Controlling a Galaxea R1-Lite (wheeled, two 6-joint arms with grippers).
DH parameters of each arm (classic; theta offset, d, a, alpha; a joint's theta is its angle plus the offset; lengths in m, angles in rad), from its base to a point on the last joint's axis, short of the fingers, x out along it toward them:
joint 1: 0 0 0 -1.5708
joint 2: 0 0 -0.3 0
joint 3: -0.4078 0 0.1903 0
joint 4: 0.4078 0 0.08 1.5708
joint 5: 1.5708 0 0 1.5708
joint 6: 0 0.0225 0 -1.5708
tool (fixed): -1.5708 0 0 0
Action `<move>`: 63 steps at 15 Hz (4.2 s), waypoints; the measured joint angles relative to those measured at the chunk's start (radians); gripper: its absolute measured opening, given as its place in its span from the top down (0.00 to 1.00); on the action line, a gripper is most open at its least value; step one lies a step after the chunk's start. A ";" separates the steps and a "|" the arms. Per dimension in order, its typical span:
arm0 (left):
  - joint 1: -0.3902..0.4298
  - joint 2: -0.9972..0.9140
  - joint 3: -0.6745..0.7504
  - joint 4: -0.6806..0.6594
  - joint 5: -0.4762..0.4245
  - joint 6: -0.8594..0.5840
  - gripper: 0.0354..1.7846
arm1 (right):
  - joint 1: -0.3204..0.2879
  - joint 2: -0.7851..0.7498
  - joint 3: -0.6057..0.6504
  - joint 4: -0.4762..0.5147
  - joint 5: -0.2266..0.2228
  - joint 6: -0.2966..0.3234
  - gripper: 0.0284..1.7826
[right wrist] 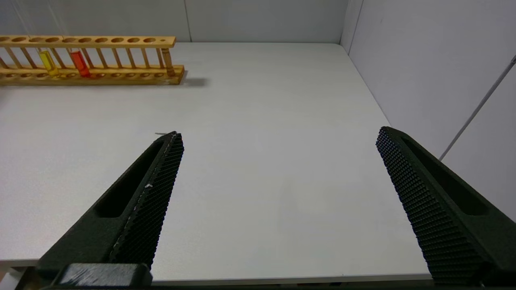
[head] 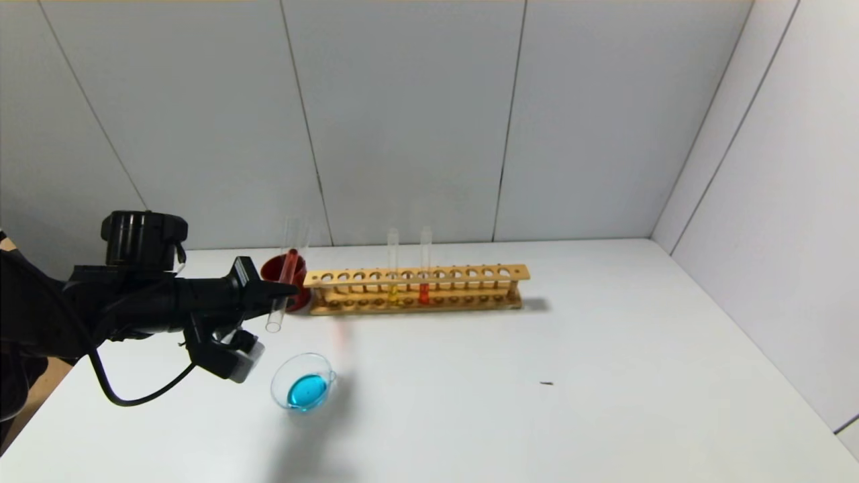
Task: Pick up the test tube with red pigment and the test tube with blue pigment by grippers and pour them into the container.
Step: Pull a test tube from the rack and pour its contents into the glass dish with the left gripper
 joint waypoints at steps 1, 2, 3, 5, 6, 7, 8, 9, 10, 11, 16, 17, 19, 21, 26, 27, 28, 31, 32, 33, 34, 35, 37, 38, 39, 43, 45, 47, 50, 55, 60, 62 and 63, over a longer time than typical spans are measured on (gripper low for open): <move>0.000 0.000 0.002 -0.005 0.001 0.000 0.84 | 0.000 0.000 0.000 0.000 0.000 0.000 0.02; -0.001 0.000 0.003 -0.014 0.002 0.001 0.84 | 0.000 0.000 0.000 0.000 0.000 0.000 0.02; -0.001 0.000 0.004 -0.018 0.002 0.001 0.84 | 0.000 0.000 0.000 0.000 0.000 0.000 0.02; -0.004 0.000 0.007 -0.040 0.006 0.002 0.84 | 0.001 0.000 0.000 0.000 0.000 0.000 0.02; -0.005 0.000 0.008 -0.052 0.007 0.001 0.84 | 0.000 0.000 0.000 0.000 0.000 0.000 0.02; -0.005 0.000 0.008 -0.060 0.008 0.001 0.84 | 0.000 0.000 0.000 0.000 0.000 0.000 0.02; -0.008 0.000 0.009 -0.064 0.008 0.002 0.84 | 0.000 0.000 0.000 0.000 0.000 0.000 0.02; -0.014 -0.001 0.010 -0.067 0.009 0.002 0.84 | 0.000 0.000 0.000 0.000 0.000 0.000 0.02; -0.021 -0.003 0.010 -0.072 0.009 0.002 0.84 | 0.000 0.000 0.000 0.000 0.000 0.000 0.02; -0.025 -0.005 0.009 -0.079 0.008 0.003 0.84 | 0.000 0.000 0.000 0.000 0.000 0.000 0.02; -0.027 -0.020 0.019 -0.094 0.008 0.021 0.84 | 0.000 0.000 0.000 0.000 0.000 0.000 0.02; -0.025 -0.023 0.021 -0.095 0.007 0.024 0.84 | 0.000 0.000 0.000 0.000 0.000 0.000 0.02; -0.023 -0.026 0.021 -0.099 0.008 0.027 0.84 | 0.000 0.000 0.000 0.000 0.000 0.000 0.02; -0.022 -0.026 0.021 -0.099 0.008 0.039 0.84 | 0.000 0.000 0.000 0.000 0.000 0.000 0.02; -0.021 -0.026 0.029 -0.099 0.008 0.040 0.84 | 0.000 0.000 0.000 0.000 0.000 0.000 0.02; -0.020 -0.026 0.031 -0.099 0.007 0.040 0.84 | 0.000 0.000 0.000 0.000 0.000 0.000 0.02; -0.020 -0.025 0.033 -0.099 0.008 0.043 0.84 | 0.000 0.000 0.000 0.000 0.000 0.000 0.02; -0.018 -0.024 0.037 -0.109 0.007 0.056 0.84 | 0.000 0.000 0.000 0.000 0.000 0.000 0.02; -0.018 -0.023 0.039 -0.109 0.009 0.058 0.84 | 0.000 0.000 0.000 0.000 0.000 0.000 0.02; -0.018 -0.023 0.039 -0.110 0.010 0.061 0.84 | 0.000 0.000 0.000 0.000 0.000 0.000 0.02; -0.018 -0.022 0.040 -0.110 0.011 0.066 0.84 | 0.001 0.000 0.000 0.000 0.000 0.000 0.02; -0.019 -0.021 0.040 -0.111 0.012 0.068 0.84 | 0.001 0.000 0.000 0.000 0.000 0.000 0.02; -0.019 -0.017 0.041 -0.111 0.022 0.070 0.84 | 0.000 0.000 0.000 0.000 0.000 0.000 0.02; -0.019 -0.017 0.042 -0.112 0.028 0.072 0.84 | 0.000 0.000 0.000 0.000 0.000 0.000 0.02; -0.019 -0.016 0.043 -0.119 0.029 0.080 0.84 | 0.000 0.000 0.000 0.000 0.000 0.000 0.02; -0.019 -0.016 0.061 -0.134 0.031 0.093 0.84 | 0.000 0.000 0.000 0.000 0.000 0.000 0.02; -0.019 -0.016 0.066 -0.144 0.032 0.112 0.84 | 0.000 0.000 0.000 0.000 0.000 0.000 0.02; -0.019 -0.016 0.080 -0.162 0.037 0.113 0.84 | 0.000 0.000 0.000 0.000 0.000 0.000 0.02; -0.020 -0.017 0.099 -0.201 0.059 0.111 0.84 | 0.001 0.000 0.000 0.000 0.000 0.000 0.02; -0.024 -0.021 0.116 -0.215 0.066 0.113 0.84 | 0.001 0.000 0.000 0.000 0.000 0.000 0.02; -0.038 -0.023 0.119 -0.217 0.081 0.112 0.84 | 0.000 0.000 0.000 0.000 0.000 0.000 0.02; -0.039 -0.025 0.119 -0.217 0.087 0.113 0.84 | 0.000 0.000 0.000 0.000 0.000 0.000 0.02; -0.039 -0.026 0.121 -0.218 0.087 0.114 0.84 | 0.000 0.000 0.000 0.000 0.000 0.000 0.02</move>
